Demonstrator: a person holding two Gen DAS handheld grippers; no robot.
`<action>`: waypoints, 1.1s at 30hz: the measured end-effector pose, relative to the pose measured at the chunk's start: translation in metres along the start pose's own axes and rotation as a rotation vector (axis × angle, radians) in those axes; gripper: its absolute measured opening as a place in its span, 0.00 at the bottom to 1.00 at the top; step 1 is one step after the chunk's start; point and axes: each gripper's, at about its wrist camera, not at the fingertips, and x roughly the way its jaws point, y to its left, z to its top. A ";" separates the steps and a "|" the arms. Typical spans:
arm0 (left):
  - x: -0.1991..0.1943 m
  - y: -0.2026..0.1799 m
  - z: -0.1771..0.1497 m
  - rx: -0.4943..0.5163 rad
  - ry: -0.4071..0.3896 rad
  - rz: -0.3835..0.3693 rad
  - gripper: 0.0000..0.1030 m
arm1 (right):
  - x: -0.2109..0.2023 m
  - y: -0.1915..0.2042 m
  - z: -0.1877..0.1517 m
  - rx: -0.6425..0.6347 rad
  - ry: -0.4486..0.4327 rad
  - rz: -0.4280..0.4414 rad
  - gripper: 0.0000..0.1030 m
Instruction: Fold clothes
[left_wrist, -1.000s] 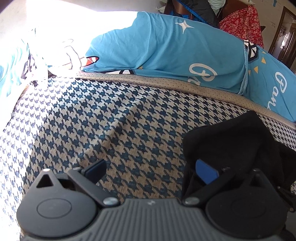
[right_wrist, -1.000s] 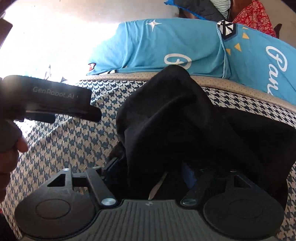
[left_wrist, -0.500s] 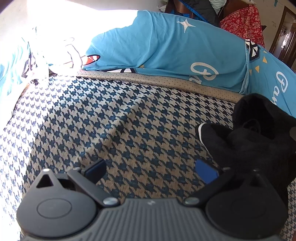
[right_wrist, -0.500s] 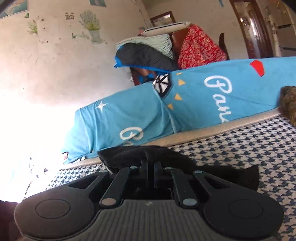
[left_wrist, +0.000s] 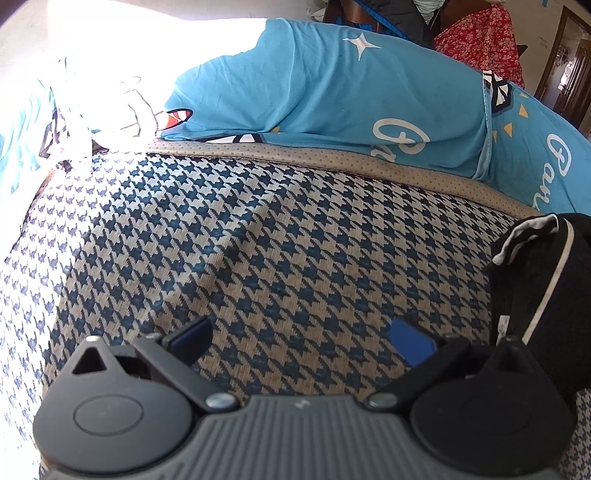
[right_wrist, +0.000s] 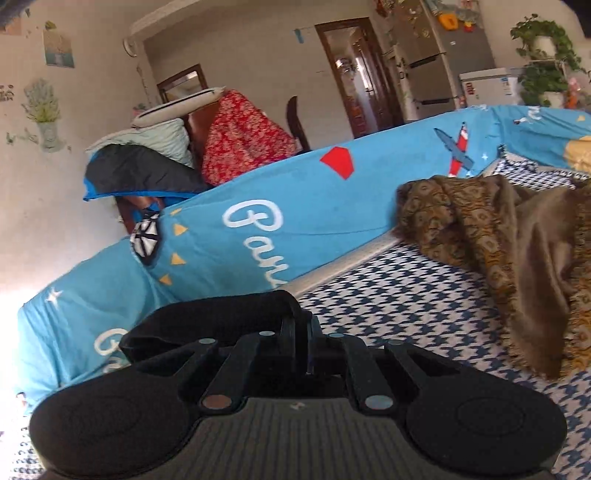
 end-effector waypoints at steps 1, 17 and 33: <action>0.000 0.000 0.000 0.005 0.001 -0.002 1.00 | 0.001 -0.004 0.001 0.008 0.000 -0.031 0.07; 0.002 -0.007 -0.006 0.058 0.008 -0.017 1.00 | -0.041 -0.010 0.013 -0.125 -0.080 0.142 0.43; 0.005 -0.023 -0.012 0.106 0.033 -0.039 1.00 | -0.021 0.035 -0.028 -0.403 -0.012 0.228 0.15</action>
